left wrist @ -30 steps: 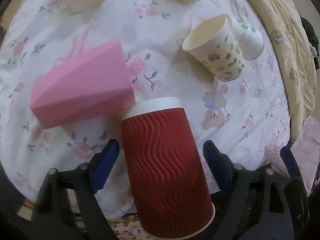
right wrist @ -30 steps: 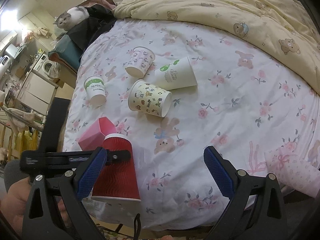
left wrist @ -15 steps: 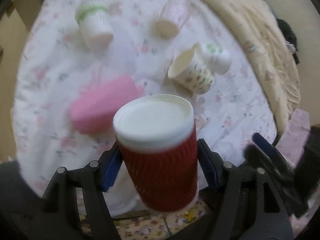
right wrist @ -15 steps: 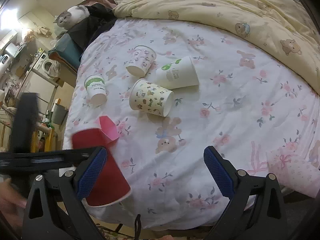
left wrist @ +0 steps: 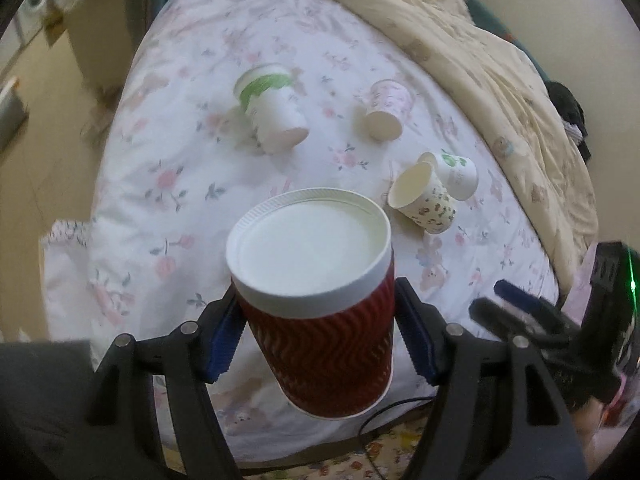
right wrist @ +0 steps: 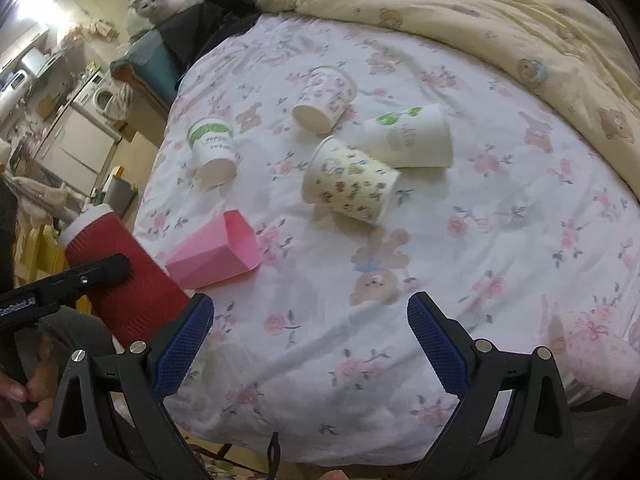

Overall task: Flip cup upside down
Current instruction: 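Rotate the red cup in the left gripper so its rim points down, then lower the red cup rim-down onto the bed and open the left gripper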

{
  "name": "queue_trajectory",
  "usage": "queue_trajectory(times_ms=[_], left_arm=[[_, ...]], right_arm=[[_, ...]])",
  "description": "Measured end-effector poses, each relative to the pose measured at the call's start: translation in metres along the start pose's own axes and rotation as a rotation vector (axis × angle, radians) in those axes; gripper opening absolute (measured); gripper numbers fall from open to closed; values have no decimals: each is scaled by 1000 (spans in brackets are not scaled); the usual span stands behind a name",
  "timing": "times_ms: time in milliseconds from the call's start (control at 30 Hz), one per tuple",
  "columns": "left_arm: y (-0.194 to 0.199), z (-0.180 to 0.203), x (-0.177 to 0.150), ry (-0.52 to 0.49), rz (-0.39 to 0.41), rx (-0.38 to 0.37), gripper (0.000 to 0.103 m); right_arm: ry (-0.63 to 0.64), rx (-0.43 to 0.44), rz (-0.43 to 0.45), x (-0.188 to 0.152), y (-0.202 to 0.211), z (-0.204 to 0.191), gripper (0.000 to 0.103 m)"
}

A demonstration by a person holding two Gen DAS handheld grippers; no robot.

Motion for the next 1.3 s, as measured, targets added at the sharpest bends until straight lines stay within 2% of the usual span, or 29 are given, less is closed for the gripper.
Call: queue_trajectory(times_ms=[67,167,367,433,500,700,800,867,1033,1100,1200,1300], left_arm=[[-1,0,1,8,-5,-28,67],[1,2,1,-5,7,-13,67],[-1,16,-2,-37,-1,-42,67],[0,23,-3,-58,4,-69,67],[1,27,-5,-76,9,-63,67],[1,34,-5,-94,-4,-75,66],[2,42,-4,-121,6,-24,66],[-1,48,-3,-142,2,10,66],[-29,71,2,-211,-51,127,66],[-42,75,7,-212,-63,164,66],[-52,80,15,-219,-46,222,66],[-55,86,25,-246,3,289,66]], right_arm=[[22,46,-10,0,-3,-7,100],[57,147,-46,-2,-8,-17,100],[135,220,-122,-10,-21,-37,100],[154,215,-147,-13,-26,-43,100],[160,187,-161,-14,-32,-44,100],[103,143,-190,-13,-41,-30,100],[90,149,-181,-12,-37,-24,100],[65,136,-141,-10,-27,-16,100],[-122,144,-32,-3,0,31,100],[-171,165,-17,-3,5,43,100],[-216,207,-12,-5,9,54,100],[-223,233,-6,-6,14,58,100]])
Point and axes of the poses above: each gripper's, at about its wrist camera, not at the fingertips, and y roughly against the way its jaws point, z to its right, x to its top, the point moved 1 cm from there along -y, roughly the way its jaws point, and after that the axes turned 10 degrees about -z, right-handed, at the moved point
